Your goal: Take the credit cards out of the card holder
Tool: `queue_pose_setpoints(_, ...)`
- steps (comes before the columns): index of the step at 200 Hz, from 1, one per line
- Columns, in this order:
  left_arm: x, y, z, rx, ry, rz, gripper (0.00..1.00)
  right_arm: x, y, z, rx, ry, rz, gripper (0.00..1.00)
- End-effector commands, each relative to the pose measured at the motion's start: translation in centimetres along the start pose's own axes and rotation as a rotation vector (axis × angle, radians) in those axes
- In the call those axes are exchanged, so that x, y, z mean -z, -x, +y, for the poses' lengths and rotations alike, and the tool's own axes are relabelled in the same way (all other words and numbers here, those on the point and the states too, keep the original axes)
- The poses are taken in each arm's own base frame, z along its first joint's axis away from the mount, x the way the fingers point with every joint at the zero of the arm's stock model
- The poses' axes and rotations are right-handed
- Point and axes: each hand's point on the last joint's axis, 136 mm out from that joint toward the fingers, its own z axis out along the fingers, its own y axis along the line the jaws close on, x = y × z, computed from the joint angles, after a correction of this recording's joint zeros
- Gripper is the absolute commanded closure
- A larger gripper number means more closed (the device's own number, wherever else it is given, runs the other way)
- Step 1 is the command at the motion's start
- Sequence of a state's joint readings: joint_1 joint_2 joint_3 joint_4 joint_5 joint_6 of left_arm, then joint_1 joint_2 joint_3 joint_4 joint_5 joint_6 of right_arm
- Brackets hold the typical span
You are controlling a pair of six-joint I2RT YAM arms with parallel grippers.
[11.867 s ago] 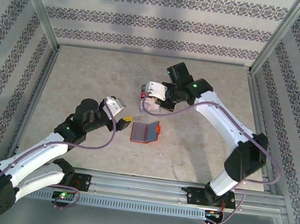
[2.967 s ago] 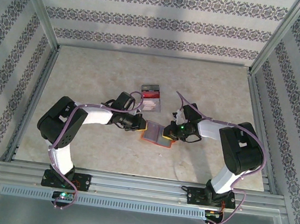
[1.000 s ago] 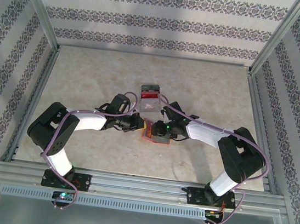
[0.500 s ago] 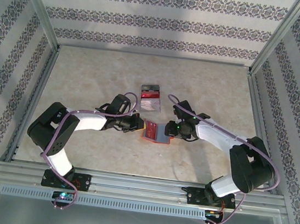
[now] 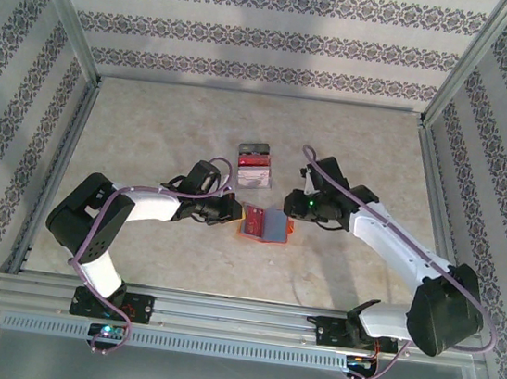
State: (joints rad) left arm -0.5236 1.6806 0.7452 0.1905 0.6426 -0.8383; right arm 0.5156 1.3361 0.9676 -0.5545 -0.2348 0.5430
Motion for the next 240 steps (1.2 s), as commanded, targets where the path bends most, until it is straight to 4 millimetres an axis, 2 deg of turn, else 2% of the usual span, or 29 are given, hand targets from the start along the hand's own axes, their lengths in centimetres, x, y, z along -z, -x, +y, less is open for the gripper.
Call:
queue_pose_setpoints(1, 0.0, -0.7, 0.3, -0.017, 0.021, 0.012, 1.0, -0.2, 0.1, 5.4, -0.012, 0.223, 0.046, 0.8)
queue_pose_setpoints(21, 0.0, -0.7, 0.4, -0.016, 0.024, 0.009, 1.0, -2.5, -0.7, 7.1, -0.023, 0.27, 0.097, 0.88)
queue_pose_setpoints(49, -0.1, -0.9, 0.9, -0.005, 0.038, 0.011, 1.0, -5.6, -1.7, 7.4, -0.061, 0.277, 0.139, 0.92)
queue_pose_setpoints(81, -0.1, -1.2, 1.4, 0.006, 0.06, 0.016, 1.0, -7.8, -2.8, 5.5, -0.081, 0.223, 0.171, 0.91)
queue_pose_setpoints(99, -0.1, -1.2, 1.7, 0.015, 0.073, 0.016, 1.0, -8.8, -3.6, 3.8, -0.103, 0.187, 0.203, 0.91)
queue_pose_setpoints(150, -0.1, -1.4, 2.4, 0.033, 0.098, 0.019, 1.0, -9.6, -4.7, -0.4, -0.148, 0.116, 0.225, 0.89)
queue_pose_setpoints(240, -0.7, -1.9, 4.3, 0.084, 0.158, 0.048, 1.0, -11.4, -6.7, -4.0, -0.188, 0.051, 0.278, 0.92)
